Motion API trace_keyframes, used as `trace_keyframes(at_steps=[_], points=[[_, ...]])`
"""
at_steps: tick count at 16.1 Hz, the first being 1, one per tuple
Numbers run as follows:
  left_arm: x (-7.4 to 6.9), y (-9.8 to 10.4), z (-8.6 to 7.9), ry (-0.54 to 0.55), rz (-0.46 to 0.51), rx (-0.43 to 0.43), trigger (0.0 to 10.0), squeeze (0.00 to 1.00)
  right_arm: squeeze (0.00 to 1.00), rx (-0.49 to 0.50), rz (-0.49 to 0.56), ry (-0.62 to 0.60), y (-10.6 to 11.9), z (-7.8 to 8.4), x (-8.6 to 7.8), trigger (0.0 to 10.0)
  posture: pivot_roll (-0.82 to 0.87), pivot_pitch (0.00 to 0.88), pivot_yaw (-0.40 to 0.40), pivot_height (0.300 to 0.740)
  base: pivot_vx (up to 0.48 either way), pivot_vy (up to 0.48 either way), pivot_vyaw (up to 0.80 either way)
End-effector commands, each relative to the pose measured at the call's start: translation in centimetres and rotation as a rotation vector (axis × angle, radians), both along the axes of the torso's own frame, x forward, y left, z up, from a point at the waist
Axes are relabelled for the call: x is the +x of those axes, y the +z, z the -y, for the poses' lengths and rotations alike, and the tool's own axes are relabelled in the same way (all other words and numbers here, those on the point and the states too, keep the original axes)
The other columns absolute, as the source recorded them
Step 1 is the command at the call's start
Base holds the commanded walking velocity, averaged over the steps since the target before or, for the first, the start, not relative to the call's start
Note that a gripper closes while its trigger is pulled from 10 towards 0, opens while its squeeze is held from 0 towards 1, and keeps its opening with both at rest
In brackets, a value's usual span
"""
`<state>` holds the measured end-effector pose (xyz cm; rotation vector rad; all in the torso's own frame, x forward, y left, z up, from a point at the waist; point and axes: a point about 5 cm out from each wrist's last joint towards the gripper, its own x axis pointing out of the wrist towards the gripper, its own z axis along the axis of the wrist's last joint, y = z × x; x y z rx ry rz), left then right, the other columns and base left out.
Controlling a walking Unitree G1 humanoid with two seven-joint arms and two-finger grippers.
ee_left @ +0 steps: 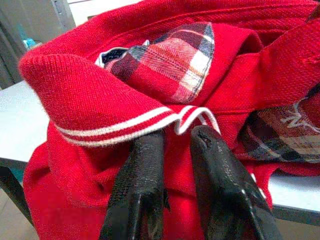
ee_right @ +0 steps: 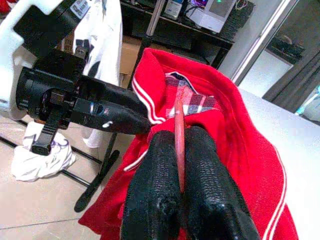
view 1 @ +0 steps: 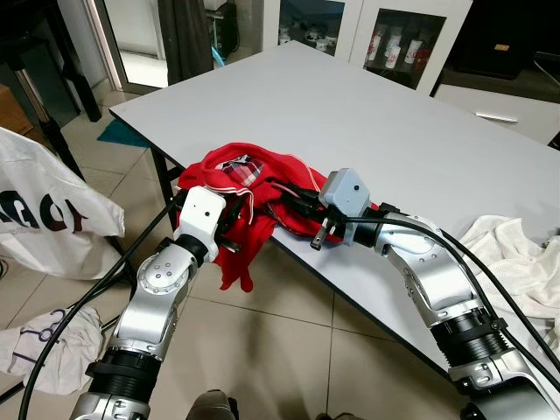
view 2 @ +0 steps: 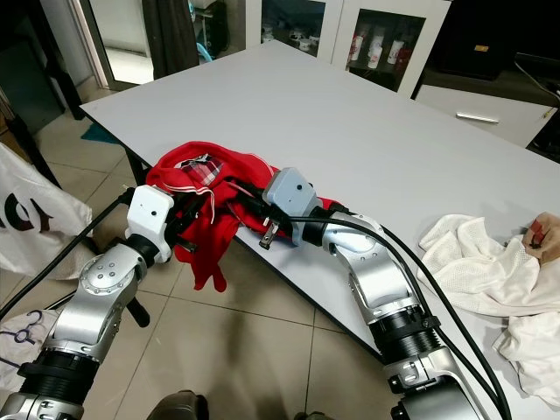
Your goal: Hang hanger
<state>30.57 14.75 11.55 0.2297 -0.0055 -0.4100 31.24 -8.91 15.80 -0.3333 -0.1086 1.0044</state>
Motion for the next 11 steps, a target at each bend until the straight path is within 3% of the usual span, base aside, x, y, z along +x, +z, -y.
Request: trace_keyframes(at_steps=[1, 6, 7, 10, 11], points=[[0.1, 0.7, 0.5, -0.023, 0.033, -0.002, 10.0, 0.00, 0.00, 0.011, 0.005, -0.012, 0.5, 0.2, 0.2, 0.0, 0.11, 0.034, -0.024, 0.740, 0.000, 0.000, 0.00], [0.1, 0.7, 0.5, -0.023, 0.033, -0.002, 10.0, 0.00, 0.00, 0.011, 0.005, -0.012, 0.5, 0.2, 0.2, 0.0, 0.11, 0.034, -0.024, 0.740, 0.000, 0.000, 0.00], [0.2, 0.7, 0.6, -0.025, 0.035, 0.004, 10.0, 0.00, 1.00, 0.057, 0.010, -0.014, 1.5, 0.2, 0.4, 10.0, 0.10, 0.028, -0.025, 0.740, 0.000, 0.000, 0.00], [0.3, 0.7, 0.6, -0.027, 0.037, 0.011, 10.0, 0.00, 1.00, 0.097, 0.033, -0.009, 2.6, -0.2, 0.5, 10.0, 0.10, 0.028, -0.025, 0.740, 0.000, 0.000, 0.00], [0.3, 0.7, 0.6, -0.027, 0.037, 0.011, 10.0, 0.00, 0.00, 0.093, 0.034, -0.010, 2.5, -0.3, 0.4, 10.0, 0.10, 0.028, -0.025, 0.740, 0.000, 0.000, 0.00]])
